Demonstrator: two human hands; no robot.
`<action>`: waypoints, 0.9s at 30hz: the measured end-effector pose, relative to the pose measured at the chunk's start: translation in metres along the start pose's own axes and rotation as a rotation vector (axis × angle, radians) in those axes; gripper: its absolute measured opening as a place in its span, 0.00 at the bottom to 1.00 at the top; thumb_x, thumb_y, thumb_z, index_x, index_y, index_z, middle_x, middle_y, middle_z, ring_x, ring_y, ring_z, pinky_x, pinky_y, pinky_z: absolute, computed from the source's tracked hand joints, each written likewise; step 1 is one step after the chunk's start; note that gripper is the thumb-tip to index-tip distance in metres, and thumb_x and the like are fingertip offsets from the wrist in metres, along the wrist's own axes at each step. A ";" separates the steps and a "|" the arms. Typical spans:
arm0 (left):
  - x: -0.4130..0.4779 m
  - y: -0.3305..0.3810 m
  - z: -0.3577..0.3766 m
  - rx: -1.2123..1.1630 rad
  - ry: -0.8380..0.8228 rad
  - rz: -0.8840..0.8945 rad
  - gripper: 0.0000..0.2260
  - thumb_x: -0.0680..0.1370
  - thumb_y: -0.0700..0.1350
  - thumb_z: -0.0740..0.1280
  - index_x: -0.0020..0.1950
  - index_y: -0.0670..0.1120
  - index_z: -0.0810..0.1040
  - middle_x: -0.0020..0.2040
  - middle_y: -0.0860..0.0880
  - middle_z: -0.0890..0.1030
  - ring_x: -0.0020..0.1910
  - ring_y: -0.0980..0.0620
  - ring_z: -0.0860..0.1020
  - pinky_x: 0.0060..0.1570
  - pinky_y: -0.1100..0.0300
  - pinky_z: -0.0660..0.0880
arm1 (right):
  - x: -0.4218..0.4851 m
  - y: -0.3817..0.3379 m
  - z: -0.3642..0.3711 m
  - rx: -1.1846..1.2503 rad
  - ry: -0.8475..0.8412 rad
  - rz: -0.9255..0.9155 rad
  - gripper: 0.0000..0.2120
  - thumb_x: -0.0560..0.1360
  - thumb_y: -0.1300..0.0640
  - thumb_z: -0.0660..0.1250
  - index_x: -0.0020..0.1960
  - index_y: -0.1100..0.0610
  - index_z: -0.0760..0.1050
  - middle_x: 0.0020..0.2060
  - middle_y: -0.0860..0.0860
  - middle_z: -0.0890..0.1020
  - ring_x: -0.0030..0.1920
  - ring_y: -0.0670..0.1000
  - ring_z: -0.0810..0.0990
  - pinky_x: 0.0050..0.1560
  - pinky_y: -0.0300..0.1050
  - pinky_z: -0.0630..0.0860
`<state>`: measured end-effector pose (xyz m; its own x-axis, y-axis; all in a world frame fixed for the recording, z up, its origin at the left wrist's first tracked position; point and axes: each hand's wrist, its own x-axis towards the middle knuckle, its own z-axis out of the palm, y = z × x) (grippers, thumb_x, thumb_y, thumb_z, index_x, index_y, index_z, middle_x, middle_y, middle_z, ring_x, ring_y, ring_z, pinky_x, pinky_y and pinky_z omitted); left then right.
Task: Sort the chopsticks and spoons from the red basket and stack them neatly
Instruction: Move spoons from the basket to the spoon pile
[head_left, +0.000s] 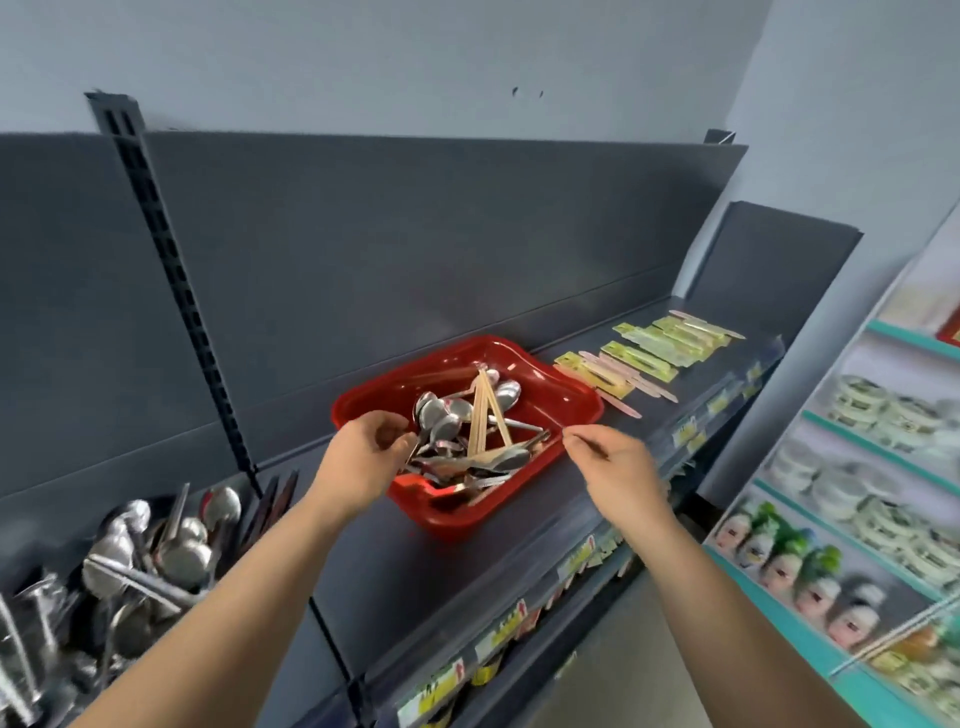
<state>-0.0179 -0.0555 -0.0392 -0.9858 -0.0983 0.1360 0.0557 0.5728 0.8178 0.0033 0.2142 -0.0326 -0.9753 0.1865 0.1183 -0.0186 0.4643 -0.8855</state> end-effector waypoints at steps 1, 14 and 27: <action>0.015 -0.002 0.005 0.043 -0.007 0.001 0.10 0.76 0.44 0.69 0.56 0.44 0.80 0.47 0.49 0.83 0.45 0.51 0.81 0.46 0.59 0.75 | 0.015 0.001 0.003 -0.006 -0.018 -0.011 0.06 0.78 0.54 0.66 0.53 0.49 0.81 0.46 0.36 0.80 0.48 0.33 0.77 0.38 0.20 0.69; 0.125 -0.036 0.060 0.340 -0.204 -0.179 0.07 0.70 0.44 0.71 0.45 0.43 0.80 0.39 0.48 0.81 0.41 0.46 0.79 0.37 0.58 0.70 | 0.145 0.021 0.054 -0.123 -0.292 -0.014 0.10 0.76 0.56 0.69 0.57 0.53 0.82 0.46 0.41 0.83 0.46 0.36 0.79 0.46 0.26 0.74; 0.134 -0.057 0.072 0.420 -0.174 -0.397 0.07 0.77 0.47 0.66 0.46 0.44 0.79 0.45 0.45 0.82 0.47 0.43 0.80 0.38 0.59 0.68 | 0.222 0.025 0.128 -0.361 -0.717 -0.110 0.19 0.76 0.58 0.69 0.66 0.53 0.75 0.61 0.48 0.79 0.62 0.47 0.77 0.59 0.36 0.70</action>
<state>-0.1650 -0.0429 -0.1076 -0.9320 -0.2558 -0.2570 -0.3540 0.7953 0.4922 -0.2417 0.1559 -0.0862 -0.8782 -0.4200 -0.2287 -0.1702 0.7215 -0.6712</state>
